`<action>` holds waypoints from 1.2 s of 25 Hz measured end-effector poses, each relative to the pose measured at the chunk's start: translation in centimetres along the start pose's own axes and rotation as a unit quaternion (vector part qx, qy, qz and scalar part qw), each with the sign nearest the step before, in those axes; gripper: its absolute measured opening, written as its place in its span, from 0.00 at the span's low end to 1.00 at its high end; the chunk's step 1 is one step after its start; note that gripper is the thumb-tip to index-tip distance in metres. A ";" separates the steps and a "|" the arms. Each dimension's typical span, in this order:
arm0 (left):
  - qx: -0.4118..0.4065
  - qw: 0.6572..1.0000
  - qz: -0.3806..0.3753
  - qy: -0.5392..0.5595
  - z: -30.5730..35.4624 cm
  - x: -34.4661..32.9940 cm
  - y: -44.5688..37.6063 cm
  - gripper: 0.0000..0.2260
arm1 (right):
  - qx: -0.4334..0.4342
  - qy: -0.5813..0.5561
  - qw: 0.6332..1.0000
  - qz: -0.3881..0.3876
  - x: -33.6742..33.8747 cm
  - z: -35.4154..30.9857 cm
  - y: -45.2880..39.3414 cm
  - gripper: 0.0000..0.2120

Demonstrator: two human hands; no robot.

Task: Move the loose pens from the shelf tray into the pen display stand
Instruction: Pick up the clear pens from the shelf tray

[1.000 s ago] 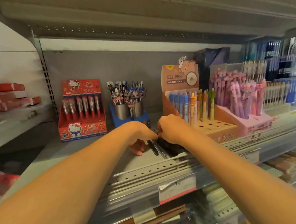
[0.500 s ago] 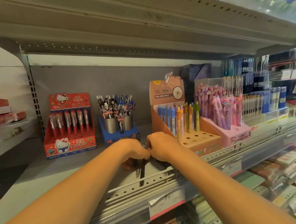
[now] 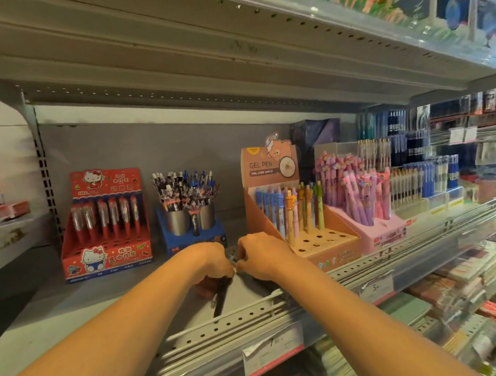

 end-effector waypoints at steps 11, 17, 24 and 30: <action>0.022 0.983 -0.099 0.152 -2.7 1.3 0.8 0.11 | 0.020 -0.055 0.998 0.024 -0.1 0.2 -0.4 0.06; 0.022 0.985 -0.083 0.148 -2.9 0.8 0.6 0.05 | 0.030 -0.094 0.991 0.089 0.9 0.0 0.0 0.06; 0.019 0.996 -0.056 -0.060 -1.9 -0.1 0.9 0.20 | -0.003 -0.200 0.950 0.238 2.9 1.3 1.1 0.08; 0.005 0.994 -0.031 0.109 -2.5 0.6 0.9 0.09 | 0.003 -0.260 0.957 0.129 3.6 2.5 1.5 0.08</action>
Point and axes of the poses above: each hand's wrist, its own y-axis away from the middle knuckle, its own x-axis out of the back of the hand, z = x × y, the point moved 6 cm from there along -y, towards the middle knuckle, and after that the axes turned 8 degrees about -z, right-handed, at the moved point
